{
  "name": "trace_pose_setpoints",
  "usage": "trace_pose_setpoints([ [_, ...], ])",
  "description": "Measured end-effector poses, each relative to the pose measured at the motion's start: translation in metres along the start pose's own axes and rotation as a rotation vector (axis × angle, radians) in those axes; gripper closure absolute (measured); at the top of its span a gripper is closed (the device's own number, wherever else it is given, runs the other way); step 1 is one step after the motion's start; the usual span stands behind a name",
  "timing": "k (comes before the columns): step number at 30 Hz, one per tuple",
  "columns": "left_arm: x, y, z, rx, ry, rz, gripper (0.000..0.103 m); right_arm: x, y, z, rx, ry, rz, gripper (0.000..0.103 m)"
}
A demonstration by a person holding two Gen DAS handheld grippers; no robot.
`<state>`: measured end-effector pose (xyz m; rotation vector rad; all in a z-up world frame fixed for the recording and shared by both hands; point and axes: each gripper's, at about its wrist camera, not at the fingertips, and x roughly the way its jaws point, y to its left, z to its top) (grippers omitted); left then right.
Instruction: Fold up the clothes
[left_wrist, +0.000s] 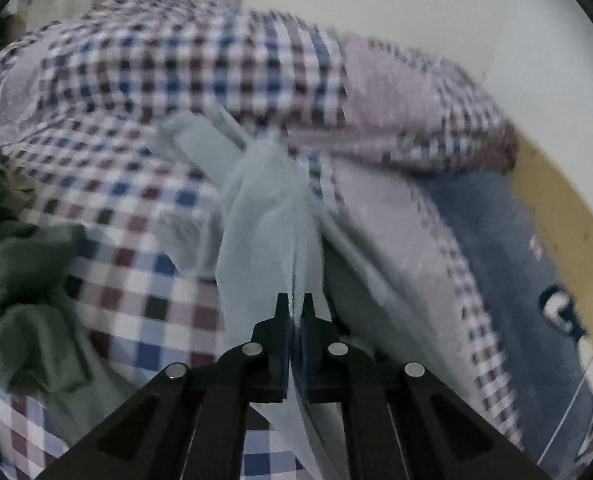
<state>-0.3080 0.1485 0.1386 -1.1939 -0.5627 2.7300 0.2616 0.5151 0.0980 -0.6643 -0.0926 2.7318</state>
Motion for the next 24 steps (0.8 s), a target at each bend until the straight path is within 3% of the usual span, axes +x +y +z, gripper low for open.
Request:
trace_pose_setpoints([
  [7, -0.09, 0.077, 0.053, -0.139, -0.149, -0.064, 0.101, -0.008, 0.017, 0.018, -0.02, -0.008, -0.007, 0.088],
  [12, -0.173, 0.135, 0.089, -0.189, -0.276, -0.047, 0.101, -0.023, 0.054, 0.039, -0.086, -0.047, 0.048, 0.088],
  [20, -0.329, 0.265, 0.107, -0.314, -0.476, -0.008, 0.101, -0.052, 0.141, 0.072, -0.187, -0.108, 0.227, 0.089],
  [24, -0.429, 0.338, 0.069, -0.333, -0.606, -0.001, 0.101, -0.075, 0.189, 0.083, -0.243, -0.134, 0.351, 0.089],
])
